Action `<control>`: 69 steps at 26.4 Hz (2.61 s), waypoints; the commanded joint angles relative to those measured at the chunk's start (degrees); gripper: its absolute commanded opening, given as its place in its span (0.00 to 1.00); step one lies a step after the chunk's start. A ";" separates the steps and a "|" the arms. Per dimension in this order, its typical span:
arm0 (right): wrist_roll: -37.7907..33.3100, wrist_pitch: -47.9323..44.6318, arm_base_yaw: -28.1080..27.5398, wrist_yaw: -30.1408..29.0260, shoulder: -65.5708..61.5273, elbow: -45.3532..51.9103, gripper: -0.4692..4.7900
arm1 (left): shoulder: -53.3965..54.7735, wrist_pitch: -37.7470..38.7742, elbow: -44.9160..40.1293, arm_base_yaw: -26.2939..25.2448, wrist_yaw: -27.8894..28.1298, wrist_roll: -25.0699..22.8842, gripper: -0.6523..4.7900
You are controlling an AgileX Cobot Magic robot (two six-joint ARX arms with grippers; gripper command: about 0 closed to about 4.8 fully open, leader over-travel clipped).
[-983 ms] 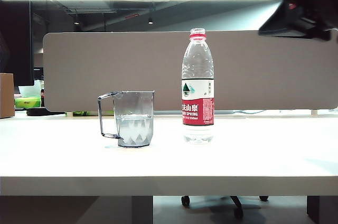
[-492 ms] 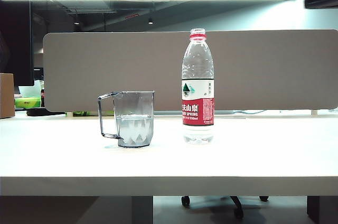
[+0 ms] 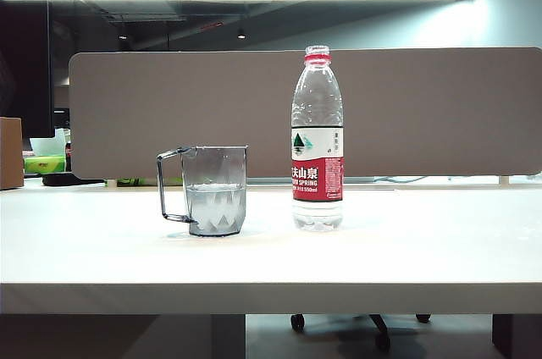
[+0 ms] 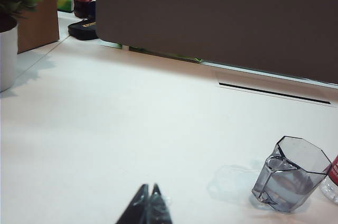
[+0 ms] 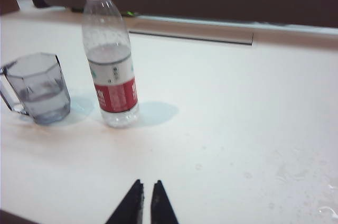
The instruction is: Pick up the mineral water bottle on the table and pour water into the mug until it's half full.
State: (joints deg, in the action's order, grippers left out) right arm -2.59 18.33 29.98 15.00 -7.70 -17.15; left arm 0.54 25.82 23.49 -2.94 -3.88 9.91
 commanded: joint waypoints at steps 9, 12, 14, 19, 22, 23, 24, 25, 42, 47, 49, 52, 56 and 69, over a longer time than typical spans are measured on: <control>0.07 2.84 0.00 14.43 2.16 -0.15 0.17 | 0.00 0.28 0.26 0.09 -0.17 -0.04 0.11; 0.07 2.91 -0.13 20.44 2.25 -0.15 0.17 | 0.00 0.28 0.26 0.09 -0.20 -0.04 0.11; 0.02 2.89 -1.68 20.92 2.23 -0.15 0.17 | 0.00 0.28 0.26 0.09 -0.20 -0.04 0.11; -0.74 -3.50 -13.75 14.62 2.84 2.45 0.17 | 0.02 0.28 0.26 0.07 -0.20 -0.04 0.11; -3.26 -14.82 -23.39 3.74 4.09 7.63 0.17 | 0.00 0.31 0.26 0.07 -0.07 -0.04 0.11; -3.41 -17.92 -25.88 -0.59 4.13 9.07 0.17 | 0.02 0.31 0.26 0.07 -0.02 -0.04 0.11; -3.39 -19.76 -27.63 -3.69 4.28 9.97 0.17 | 0.00 0.31 0.26 0.04 -0.07 -0.04 0.11; -3.17 -20.87 -29.22 -6.23 4.50 10.64 0.17 | 0.00 0.28 0.26 0.07 -0.15 -0.04 0.11; -2.91 -17.40 -28.04 -8.74 7.72 17.09 0.17 | 0.00 0.31 0.26 0.07 -0.20 -0.04 0.11; 3.17 -16.41 -27.82 -11.43 7.72 17.09 0.17 | 0.00 0.31 0.26 0.04 -0.20 -0.04 0.11; 5.14 -16.31 -27.82 -12.48 7.72 17.09 0.17 | 0.00 0.31 0.26 0.07 -0.17 -0.04 0.11; 5.73 -14.23 -27.85 -12.44 7.72 17.09 0.17 | 0.00 0.31 0.26 0.07 -0.20 -0.04 0.11; 2.67 -13.44 -27.85 -12.81 7.72 17.09 0.17 | 0.00 0.31 0.26 0.07 -0.17 -0.04 0.11; -1.03 -13.42 -27.85 -13.51 7.72 17.09 0.17 | 0.00 0.31 0.26 0.07 -0.17 -0.04 0.11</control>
State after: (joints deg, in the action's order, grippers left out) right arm -3.44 5.54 2.11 1.52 -0.10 -0.27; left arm 0.51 26.81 23.51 -2.96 -3.95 9.91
